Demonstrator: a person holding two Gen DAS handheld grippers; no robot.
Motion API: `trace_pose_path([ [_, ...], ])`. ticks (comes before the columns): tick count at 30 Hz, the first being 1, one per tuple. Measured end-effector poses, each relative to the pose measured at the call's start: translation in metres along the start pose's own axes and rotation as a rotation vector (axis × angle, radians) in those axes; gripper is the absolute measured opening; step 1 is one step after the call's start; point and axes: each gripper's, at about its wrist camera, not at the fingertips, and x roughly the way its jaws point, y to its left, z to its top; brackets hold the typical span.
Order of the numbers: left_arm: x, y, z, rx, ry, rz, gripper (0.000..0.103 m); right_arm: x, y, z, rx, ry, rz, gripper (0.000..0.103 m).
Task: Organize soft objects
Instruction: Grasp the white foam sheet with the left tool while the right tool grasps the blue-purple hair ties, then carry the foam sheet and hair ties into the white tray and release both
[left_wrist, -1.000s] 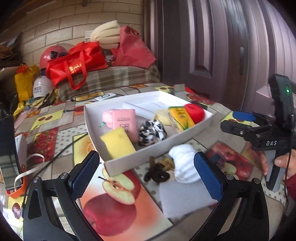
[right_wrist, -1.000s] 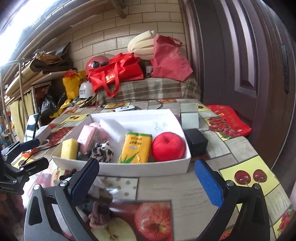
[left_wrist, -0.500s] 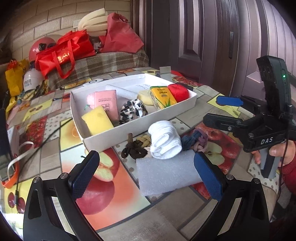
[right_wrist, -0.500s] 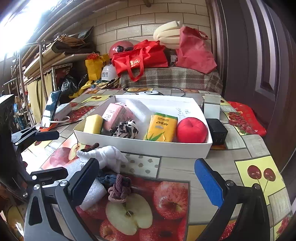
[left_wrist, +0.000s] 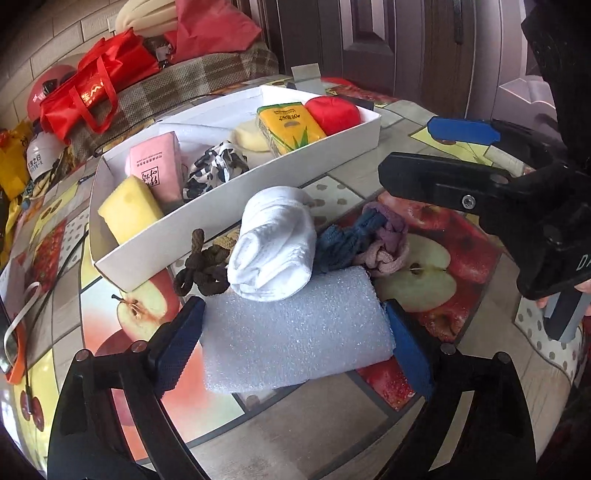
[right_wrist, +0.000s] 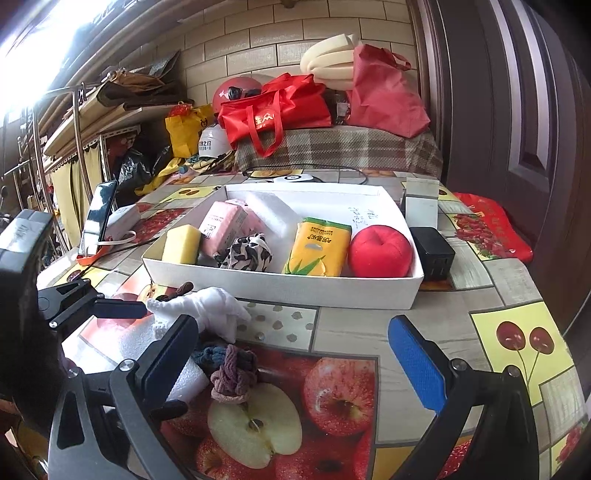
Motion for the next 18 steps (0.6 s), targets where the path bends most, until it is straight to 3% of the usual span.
trace_pose_path([
  [7,-0.016,0.039,-0.024,-0.036,0.01,0.001,0.094,0.009,0.011,0.0,-0.054,0.045,0.018,0.103],
  [14,-0.026,0.086,-0.038,-0.205,-0.006,-0.026,0.094,0.028,0.053,-0.008,-0.264,0.165,0.031,0.102],
  [16,-0.028,0.081,-0.037,-0.181,-0.012,-0.016,0.094,0.042,0.06,-0.012,-0.304,0.239,0.004,0.097],
  [18,-0.03,0.073,-0.036,-0.145,-0.021,0.004,0.094,0.052,0.063,-0.014,-0.316,0.292,0.021,0.085],
])
